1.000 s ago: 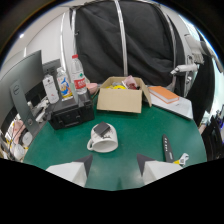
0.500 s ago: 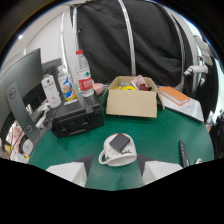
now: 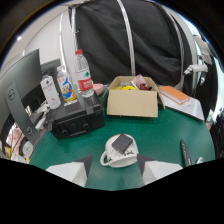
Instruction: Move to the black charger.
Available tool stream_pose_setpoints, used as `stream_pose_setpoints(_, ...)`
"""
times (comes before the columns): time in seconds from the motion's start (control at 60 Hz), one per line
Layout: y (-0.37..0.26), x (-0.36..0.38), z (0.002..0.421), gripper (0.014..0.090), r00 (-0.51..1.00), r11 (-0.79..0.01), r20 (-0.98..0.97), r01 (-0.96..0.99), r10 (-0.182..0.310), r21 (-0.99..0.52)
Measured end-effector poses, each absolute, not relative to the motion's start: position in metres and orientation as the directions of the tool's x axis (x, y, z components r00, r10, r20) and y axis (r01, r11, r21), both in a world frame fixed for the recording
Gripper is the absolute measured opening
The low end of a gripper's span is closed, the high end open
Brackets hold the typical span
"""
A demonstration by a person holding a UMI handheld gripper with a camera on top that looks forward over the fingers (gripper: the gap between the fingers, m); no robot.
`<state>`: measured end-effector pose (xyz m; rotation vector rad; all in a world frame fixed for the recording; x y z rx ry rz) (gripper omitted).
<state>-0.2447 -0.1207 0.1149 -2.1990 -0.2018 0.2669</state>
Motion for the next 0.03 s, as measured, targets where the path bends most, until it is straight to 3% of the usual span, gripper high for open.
stream_pose_setpoints(0.033, -0.1209, -0.2449, 0.1150, 0.0845, 0.964, -0.596, -0.119, 0.049, 0.239, -0.802)
